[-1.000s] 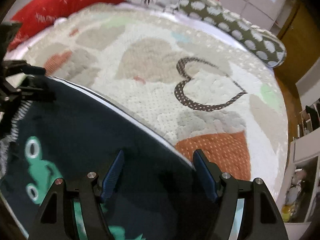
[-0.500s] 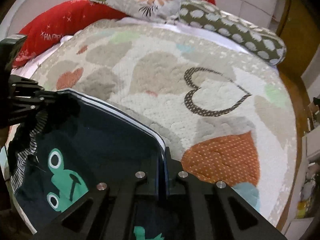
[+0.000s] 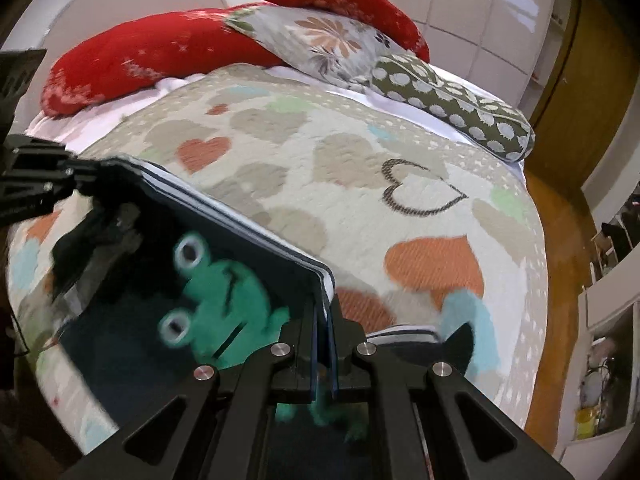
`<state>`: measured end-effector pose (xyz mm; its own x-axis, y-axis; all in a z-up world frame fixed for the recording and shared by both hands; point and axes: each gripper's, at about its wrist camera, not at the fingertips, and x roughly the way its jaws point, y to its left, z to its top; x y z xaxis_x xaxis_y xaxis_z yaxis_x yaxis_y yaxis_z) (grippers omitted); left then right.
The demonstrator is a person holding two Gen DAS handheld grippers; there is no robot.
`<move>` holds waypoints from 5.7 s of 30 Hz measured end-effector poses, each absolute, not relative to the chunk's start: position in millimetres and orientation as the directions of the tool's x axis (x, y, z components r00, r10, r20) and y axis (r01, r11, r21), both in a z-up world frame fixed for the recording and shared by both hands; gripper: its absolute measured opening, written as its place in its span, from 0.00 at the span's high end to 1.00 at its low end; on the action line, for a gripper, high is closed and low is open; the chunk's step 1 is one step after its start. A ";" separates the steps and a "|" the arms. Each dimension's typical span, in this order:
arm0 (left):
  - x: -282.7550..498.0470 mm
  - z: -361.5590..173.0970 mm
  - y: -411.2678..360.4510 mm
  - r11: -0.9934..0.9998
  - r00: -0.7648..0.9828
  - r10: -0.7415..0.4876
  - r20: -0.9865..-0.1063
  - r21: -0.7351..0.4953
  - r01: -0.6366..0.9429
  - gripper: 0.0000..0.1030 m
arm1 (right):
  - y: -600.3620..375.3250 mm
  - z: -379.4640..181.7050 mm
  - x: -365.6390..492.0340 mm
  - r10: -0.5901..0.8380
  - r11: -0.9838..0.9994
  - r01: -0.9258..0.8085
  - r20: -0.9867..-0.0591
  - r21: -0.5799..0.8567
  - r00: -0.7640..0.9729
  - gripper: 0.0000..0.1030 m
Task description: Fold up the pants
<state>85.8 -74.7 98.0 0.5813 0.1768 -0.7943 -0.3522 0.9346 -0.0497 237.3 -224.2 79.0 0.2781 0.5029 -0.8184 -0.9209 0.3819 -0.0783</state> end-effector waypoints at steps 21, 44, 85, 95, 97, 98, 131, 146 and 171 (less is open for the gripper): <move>-65.7 66.4 -130.9 0.837 0.613 0.189 -0.767 -0.201 -0.510 0.47 | -351.0 31.7 117.0 0.546 0.533 -0.845 -0.779 0.040 0.307 0.42; -0.8 -4.1 -81.7 0.728 0.441 0.389 -0.809 -0.023 -0.685 0.39 | -399.6 32.9 211.5 0.497 0.810 -0.536 -0.763 0.238 0.413 0.34; -38.6 45.2 -96.5 0.719 0.560 0.364 -0.745 -0.157 -0.677 0.37 | -433.1 81.6 214.3 0.465 0.884 -0.356 -0.657 0.304 0.593 0.53; -65.4 43.4 -117.3 0.678 0.637 0.259 -0.726 -0.333 -0.655 0.37 | -247.1 44.0 188.0 0.558 0.541 -0.829 -0.797 0.139 0.231 0.53; -69.4 43.6 -116.4 0.677 0.645 0.249 -0.722 -0.347 -0.649 0.37 | -220.9 40.5 183.7 0.557 0.503 -0.853 -0.806 0.138 0.198 0.53; -71.1 44.6 -115.2 0.675 0.651 0.250 -0.717 -0.353 -0.648 0.37 | -209.7 39.9 180.8 0.561 0.482 -0.864 -0.808 0.145 0.178 0.53; 15.0 9.6 -24.7 0.622 0.462 0.326 -0.825 -0.180 -0.762 0.31 | -188.6 -4.4 201.3 0.620 0.519 -0.698 -0.780 0.493 -0.090 0.89; 3.1 -13.8 -19.5 0.634 0.479 0.358 -0.801 -0.168 -0.755 0.25 | -303.7 26.0 224.9 0.692 0.665 -0.496 -0.711 0.558 0.129 0.88; -16.8 16.7 -122.3 0.758 0.364 0.346 -0.865 0.030 -0.652 0.30 | -312.4 4.0 102.6 0.603 0.505 -0.775 -0.798 0.379 0.003 0.82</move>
<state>-16.8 -122.3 16.7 0.3636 0.3465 -0.8647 -0.6515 0.7580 0.0298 102.6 -312.4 4.0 0.0029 0.6029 -0.7978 -0.7752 0.5053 0.3791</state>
